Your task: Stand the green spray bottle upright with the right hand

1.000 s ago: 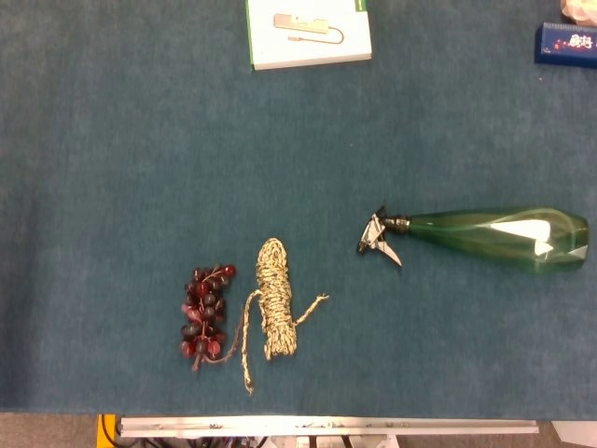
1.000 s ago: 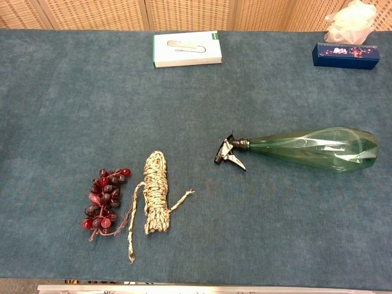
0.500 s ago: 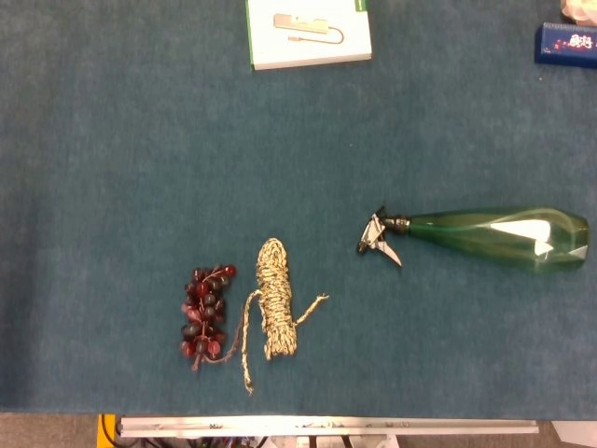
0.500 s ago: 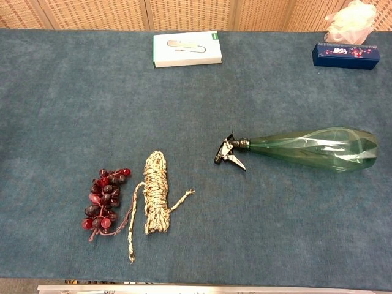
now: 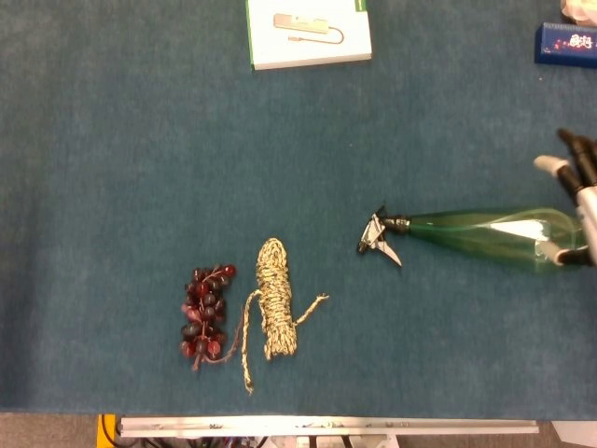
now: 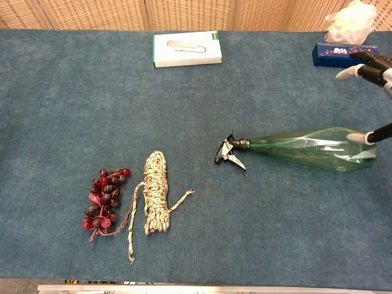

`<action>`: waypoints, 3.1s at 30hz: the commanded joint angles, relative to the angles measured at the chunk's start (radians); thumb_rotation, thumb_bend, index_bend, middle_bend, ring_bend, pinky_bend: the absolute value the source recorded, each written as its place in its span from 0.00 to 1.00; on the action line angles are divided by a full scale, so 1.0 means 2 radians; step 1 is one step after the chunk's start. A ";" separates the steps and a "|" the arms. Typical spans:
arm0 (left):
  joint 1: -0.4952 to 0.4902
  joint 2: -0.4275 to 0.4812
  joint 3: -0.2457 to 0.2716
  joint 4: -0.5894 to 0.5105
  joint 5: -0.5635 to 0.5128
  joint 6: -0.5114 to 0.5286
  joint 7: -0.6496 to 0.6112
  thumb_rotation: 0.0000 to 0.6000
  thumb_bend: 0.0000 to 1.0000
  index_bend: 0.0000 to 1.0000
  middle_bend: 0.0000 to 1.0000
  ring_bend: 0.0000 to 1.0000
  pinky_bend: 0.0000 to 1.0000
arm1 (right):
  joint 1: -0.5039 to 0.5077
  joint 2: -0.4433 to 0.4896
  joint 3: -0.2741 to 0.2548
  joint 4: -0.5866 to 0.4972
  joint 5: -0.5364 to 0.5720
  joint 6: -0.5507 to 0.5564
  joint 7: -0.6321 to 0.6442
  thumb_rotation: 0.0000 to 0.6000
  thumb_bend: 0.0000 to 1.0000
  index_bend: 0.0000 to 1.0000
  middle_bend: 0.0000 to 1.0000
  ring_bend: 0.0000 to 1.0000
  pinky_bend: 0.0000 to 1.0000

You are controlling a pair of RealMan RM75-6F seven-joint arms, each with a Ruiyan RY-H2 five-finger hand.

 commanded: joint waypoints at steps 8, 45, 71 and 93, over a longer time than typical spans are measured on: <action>0.000 0.000 0.000 0.000 0.000 -0.001 0.000 1.00 0.90 0.00 0.00 0.00 0.34 | 0.014 -0.025 -0.015 0.023 0.005 -0.019 -0.022 1.00 0.00 0.22 0.00 0.00 0.04; 0.000 0.000 0.000 0.000 0.001 0.000 -0.001 1.00 0.90 0.00 0.00 0.00 0.34 | 0.028 -0.047 -0.016 0.095 0.071 -0.028 -0.057 1.00 0.00 0.22 0.00 0.00 0.04; 0.000 0.000 0.000 0.000 0.000 0.000 -0.001 1.00 0.90 0.00 0.00 0.00 0.34 | 0.083 -0.014 -0.022 -0.009 0.125 -0.084 -0.150 1.00 0.00 0.22 0.00 0.00 0.04; 0.000 0.000 0.000 0.000 0.000 0.000 0.000 1.00 0.90 0.00 0.00 0.00 0.34 | 0.178 -0.075 -0.036 -0.002 0.244 -0.113 -0.262 1.00 0.00 0.22 0.05 0.00 0.04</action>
